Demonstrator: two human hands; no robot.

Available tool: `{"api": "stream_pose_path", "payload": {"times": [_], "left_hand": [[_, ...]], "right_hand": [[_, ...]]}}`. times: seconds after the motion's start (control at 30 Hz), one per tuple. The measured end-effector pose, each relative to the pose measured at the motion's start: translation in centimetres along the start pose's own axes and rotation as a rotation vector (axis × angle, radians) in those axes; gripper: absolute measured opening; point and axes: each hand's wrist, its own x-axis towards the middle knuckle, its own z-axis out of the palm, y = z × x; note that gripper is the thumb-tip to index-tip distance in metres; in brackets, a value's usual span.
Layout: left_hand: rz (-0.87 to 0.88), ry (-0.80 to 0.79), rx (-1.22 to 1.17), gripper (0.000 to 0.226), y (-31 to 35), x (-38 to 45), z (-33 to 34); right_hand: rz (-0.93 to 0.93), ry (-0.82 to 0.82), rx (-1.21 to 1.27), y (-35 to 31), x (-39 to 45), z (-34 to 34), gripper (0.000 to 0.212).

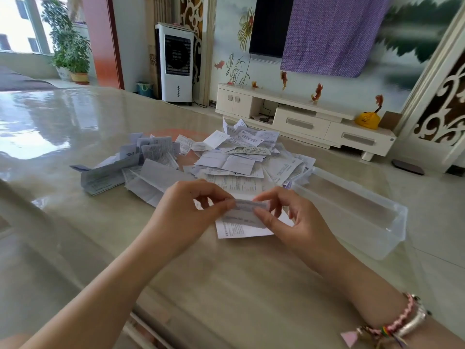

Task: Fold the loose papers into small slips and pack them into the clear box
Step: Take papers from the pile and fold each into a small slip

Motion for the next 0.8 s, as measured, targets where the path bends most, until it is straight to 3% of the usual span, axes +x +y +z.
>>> {"api": "stream_pose_path", "payload": {"times": [0.07, 0.23, 0.43, 0.53, 0.8], "left_hand": [[-0.079, 0.061, -0.049, 0.016, 0.0, 0.3, -1.9], [-0.269, 0.276, -0.144, 0.006, -1.2, 0.9, -6.6], [-0.440, 0.406, -0.098, 0.015, -4.5, 1.5, -7.4], [-0.489, 0.474, -0.095, 0.033, -5.6, 1.9, -8.5], [-0.478, 0.329, 0.268, 0.017, -7.0, 2.1, -8.3]], "right_hand": [[0.013, 0.010, -0.002, -0.1, -0.1, 0.1, 0.020], [0.028, 0.020, -0.075, -0.1, -0.1, 0.4, 0.013], [0.005, -0.006, -0.164, -0.6, 0.2, 1.1, 0.017], [0.008, -0.027, -0.200, -0.7, 0.6, 1.7, 0.016], [-0.013, -0.135, -0.433, -0.7, 2.2, 2.8, 0.012]]}}
